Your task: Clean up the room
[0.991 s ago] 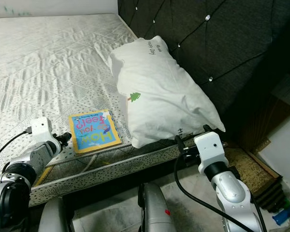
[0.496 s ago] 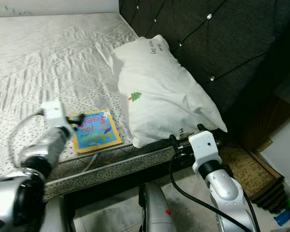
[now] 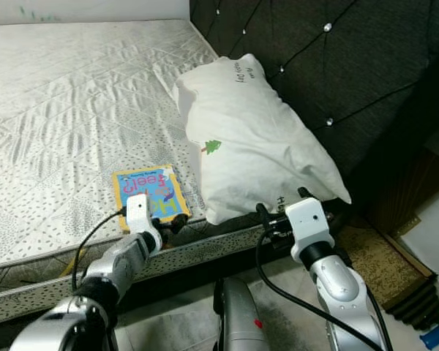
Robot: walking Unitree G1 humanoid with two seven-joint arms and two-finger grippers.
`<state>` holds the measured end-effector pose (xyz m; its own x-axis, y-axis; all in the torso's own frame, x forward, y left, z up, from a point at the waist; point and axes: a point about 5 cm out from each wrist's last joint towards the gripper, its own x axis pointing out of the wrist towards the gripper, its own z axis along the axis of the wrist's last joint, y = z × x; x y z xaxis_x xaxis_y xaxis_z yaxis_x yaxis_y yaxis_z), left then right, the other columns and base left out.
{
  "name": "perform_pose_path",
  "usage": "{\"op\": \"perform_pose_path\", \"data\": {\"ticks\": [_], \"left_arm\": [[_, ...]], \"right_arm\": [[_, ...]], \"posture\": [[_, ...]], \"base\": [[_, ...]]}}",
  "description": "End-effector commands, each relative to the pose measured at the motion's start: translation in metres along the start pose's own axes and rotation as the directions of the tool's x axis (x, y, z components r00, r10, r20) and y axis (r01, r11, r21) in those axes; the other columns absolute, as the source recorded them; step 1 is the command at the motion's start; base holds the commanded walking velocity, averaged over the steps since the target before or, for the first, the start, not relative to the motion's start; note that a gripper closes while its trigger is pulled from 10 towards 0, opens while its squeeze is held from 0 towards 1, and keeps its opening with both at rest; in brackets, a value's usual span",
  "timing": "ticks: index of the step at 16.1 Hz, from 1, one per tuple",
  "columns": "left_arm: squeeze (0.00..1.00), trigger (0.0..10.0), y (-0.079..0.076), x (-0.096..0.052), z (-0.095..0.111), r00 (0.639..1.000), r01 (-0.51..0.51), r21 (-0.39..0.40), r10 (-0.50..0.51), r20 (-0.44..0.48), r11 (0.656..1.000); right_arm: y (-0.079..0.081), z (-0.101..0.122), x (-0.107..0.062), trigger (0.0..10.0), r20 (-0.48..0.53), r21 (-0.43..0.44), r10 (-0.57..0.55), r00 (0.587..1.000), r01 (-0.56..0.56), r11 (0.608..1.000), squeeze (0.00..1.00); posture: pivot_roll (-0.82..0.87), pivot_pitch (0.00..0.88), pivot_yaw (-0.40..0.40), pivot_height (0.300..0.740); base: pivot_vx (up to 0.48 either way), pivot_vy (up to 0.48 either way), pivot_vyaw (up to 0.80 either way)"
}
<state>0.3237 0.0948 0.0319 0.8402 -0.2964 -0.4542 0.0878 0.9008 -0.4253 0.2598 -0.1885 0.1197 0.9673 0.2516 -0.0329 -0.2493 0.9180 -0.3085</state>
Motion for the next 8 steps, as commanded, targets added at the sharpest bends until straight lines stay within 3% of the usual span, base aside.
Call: {"op": "perform_pose_path", "data": {"ticks": [1,6,8], "left_arm": [[1.0,10.0,0.0,-0.001,-0.004,1.0,-0.013,0.004,0.013,-0.016,1.0],[1.0,10.0,0.001,-0.008,0.002,0.998,-0.06,0.047,0.058,0.038,0.997],[1.0,10.0,0.009,-0.013,-0.003,0.994,-0.108,0.018,0.108,0.025,0.994]], "right_arm": [[-0.001,0.0,0.001,10.0,0.0,-0.005,0.0,1.0,0.0,1.0,0.0],[0.0,-0.001,0.002,10.0,0.001,-0.005,0.002,1.0,-0.002,1.0,0.0],[-0.001,-0.001,0.002,10.0,0.0,-0.005,-0.003,1.0,0.003,1.0,0.0]], "posture": [[-0.19,0.046,-0.086,0.55],[-0.19,0.046,-0.086,0.55],[-0.19,0.048,-0.08,0.55]], "base": [[0.0,0.0,0.0],[0.0,0.0,0.0],[0.0,0.0,0.0]]}}
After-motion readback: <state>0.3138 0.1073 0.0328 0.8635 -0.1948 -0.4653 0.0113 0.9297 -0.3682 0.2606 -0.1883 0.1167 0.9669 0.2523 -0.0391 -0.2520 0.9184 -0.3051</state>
